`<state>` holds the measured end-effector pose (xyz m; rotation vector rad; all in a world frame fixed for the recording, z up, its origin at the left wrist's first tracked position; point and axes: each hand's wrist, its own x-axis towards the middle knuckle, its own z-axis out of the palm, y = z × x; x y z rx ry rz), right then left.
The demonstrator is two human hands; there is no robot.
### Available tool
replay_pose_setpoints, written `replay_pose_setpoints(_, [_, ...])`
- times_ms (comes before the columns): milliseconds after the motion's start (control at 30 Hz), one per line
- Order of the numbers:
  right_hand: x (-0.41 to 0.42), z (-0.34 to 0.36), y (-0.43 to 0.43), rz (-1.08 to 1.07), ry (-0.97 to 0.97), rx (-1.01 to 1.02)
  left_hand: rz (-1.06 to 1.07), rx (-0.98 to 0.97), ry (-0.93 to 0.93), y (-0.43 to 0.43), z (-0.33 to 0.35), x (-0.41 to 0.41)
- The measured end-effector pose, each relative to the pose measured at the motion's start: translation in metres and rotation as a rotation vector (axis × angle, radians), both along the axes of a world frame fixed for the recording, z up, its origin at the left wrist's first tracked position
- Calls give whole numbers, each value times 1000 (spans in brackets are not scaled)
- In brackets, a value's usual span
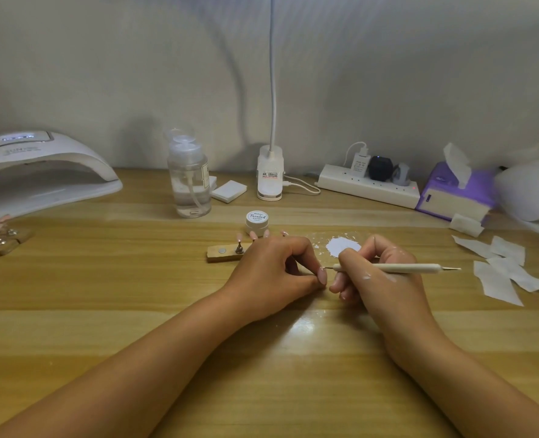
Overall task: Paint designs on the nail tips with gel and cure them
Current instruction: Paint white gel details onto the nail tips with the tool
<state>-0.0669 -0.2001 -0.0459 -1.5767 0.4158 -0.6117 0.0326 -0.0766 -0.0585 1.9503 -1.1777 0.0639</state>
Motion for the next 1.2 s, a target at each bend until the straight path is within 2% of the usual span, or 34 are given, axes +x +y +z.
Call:
replay_pose_setpoints(400, [-2, 4, 0, -71, -62, 103, 0, 6, 33, -1, -1, 2])
replay_pose_setpoints(600, [-4, 8, 1, -38, -37, 36, 5, 7, 13, 0, 0, 2])
replay_pose_setpoints(1200, [-1, 1, 0, 3, -3, 19, 8, 8, -1, -1, -1, 2])
